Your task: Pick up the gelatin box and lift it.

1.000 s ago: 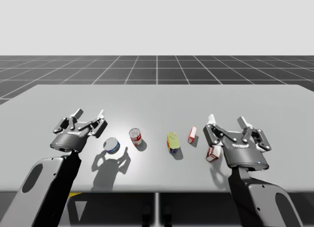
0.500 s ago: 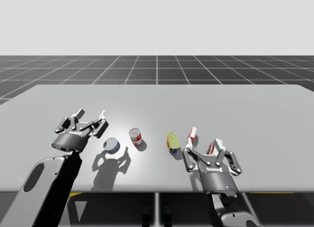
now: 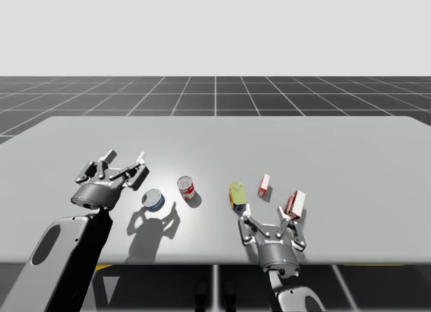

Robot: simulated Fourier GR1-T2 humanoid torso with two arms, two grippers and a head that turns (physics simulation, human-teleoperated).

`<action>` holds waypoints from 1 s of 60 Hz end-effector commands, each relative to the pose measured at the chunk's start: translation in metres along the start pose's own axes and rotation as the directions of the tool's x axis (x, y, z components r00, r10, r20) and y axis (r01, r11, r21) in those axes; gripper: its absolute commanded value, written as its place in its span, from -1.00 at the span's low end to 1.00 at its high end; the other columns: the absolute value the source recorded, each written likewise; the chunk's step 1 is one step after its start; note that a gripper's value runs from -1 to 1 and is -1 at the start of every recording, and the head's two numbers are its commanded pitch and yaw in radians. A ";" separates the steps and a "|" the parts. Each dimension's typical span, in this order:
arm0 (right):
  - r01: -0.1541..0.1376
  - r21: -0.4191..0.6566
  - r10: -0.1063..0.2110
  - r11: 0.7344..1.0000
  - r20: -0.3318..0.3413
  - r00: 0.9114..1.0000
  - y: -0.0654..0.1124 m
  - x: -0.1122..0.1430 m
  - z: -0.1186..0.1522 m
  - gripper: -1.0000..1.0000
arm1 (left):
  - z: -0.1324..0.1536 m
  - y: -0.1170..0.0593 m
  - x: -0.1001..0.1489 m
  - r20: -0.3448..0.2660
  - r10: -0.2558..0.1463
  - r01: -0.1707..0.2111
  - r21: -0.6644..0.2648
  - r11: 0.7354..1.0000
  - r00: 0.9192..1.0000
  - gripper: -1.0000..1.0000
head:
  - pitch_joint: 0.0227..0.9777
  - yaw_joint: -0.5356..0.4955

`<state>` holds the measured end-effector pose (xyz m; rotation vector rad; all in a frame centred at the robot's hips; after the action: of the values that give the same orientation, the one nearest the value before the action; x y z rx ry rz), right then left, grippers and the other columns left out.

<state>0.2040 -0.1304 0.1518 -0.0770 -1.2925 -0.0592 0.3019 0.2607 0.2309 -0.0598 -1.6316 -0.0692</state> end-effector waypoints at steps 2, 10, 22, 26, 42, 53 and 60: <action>-0.005 -0.028 0.004 1.000 -0.027 1.000 0.000 -0.013 -0.016 -1.00 | 0.001 0.000 0.001 0.001 0.001 -0.001 0.001 1.000 1.000 -1.00 | 0.65 -0.50; -0.007 -0.047 0.005 0.999 -0.043 0.999 -0.001 -0.018 -0.030 -1.00 | 0.001 0.000 0.001 0.000 0.000 0.000 0.001 1.000 1.000 -1.00 | 0.65 -0.50; 0.018 -0.060 -0.023 0.998 -0.079 0.997 -0.006 -0.021 -0.054 -1.00 | 0.001 0.000 0.001 0.002 0.003 -0.003 0.004 1.000 1.000 -1.00 | 0.64 -0.49; 0.025 -0.063 -0.030 0.998 -0.083 0.996 -0.007 -0.020 -0.061 -1.00 | 0.001 0.000 0.002 0.003 0.003 -0.003 0.004 1.000 1.000 -1.00 | 0.64 -0.49; 0.032 -0.083 -0.038 0.996 -0.078 0.996 -0.009 -0.015 -0.081 -1.00 | 0.001 0.000 0.002 0.003 0.003 -0.003 0.006 1.000 1.000 -1.00 | 0.64 -0.49; 0.021 -0.102 -0.029 0.995 -0.070 0.997 -0.011 -0.007 -0.097 -1.00 | 0.001 0.000 0.002 0.003 0.003 -0.003 0.006 1.000 1.000 -1.00 | 0.62 -0.49; 0.028 -0.111 -0.036 0.993 -0.077 0.996 -0.013 -0.005 -0.104 -1.00 | 0.001 0.000 0.002 0.003 0.003 -0.003 0.006 1.000 1.000 -1.00 | 0.62 -0.49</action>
<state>0.2912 -0.1453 0.1227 -0.1277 -1.2303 -0.1480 0.3002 0.2609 0.2327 -0.0578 -1.6346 -0.0621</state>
